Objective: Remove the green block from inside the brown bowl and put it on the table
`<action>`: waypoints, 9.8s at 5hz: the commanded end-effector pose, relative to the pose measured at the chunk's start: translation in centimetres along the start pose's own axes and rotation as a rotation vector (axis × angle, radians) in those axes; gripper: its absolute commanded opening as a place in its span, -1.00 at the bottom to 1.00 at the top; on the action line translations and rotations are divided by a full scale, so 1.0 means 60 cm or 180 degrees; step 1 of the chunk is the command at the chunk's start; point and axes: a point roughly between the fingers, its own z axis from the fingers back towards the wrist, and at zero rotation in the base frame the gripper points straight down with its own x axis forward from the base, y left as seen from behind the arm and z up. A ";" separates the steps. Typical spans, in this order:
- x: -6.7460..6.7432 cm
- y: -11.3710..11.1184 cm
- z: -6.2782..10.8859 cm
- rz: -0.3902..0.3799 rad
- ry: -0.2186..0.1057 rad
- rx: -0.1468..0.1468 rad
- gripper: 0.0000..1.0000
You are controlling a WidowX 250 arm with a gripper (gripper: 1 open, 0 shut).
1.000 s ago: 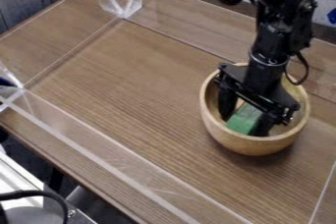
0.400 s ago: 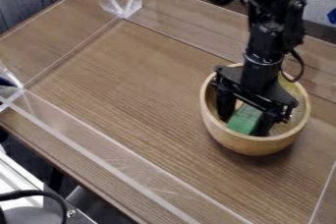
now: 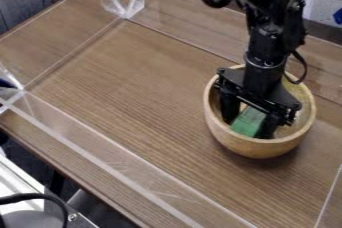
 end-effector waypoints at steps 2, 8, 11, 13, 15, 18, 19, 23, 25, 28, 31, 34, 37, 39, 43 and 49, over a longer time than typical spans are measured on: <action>0.010 0.005 -0.003 0.0070 0.0013 -0.0056 1.00; 0.008 -0.002 0.015 -0.0026 0.0074 -0.0168 -1.00; 0.030 -0.005 0.043 -0.0189 -0.0085 -0.0309 -1.00; 0.010 0.024 0.153 0.0099 -0.0349 -0.0627 -1.00; 0.040 0.108 0.236 0.0124 -0.0735 -0.0754 -1.00; 0.048 0.042 0.192 0.0053 -0.0585 -0.0894 -1.00; 0.044 0.036 0.170 0.0070 -0.0554 -0.0905 -1.00; 0.062 0.039 0.168 0.0151 -0.0431 -0.0760 -1.00; 0.069 0.067 0.171 0.0214 -0.0482 -0.0598 -1.00; 0.020 0.104 0.170 0.0293 -0.0533 -0.0476 -1.00; -0.031 0.205 0.130 0.0259 -0.0784 -0.0237 -1.00; 0.019 0.244 0.022 0.0265 -0.0439 -0.0063 -1.00; 0.040 0.224 0.010 0.0274 -0.0435 -0.0124 -1.00; 0.036 0.227 0.002 0.0318 -0.0508 -0.0184 -1.00; 0.025 0.237 -0.005 0.0321 -0.0496 -0.0374 -1.00; 0.014 0.261 0.044 0.0520 -0.0477 -0.0602 1.00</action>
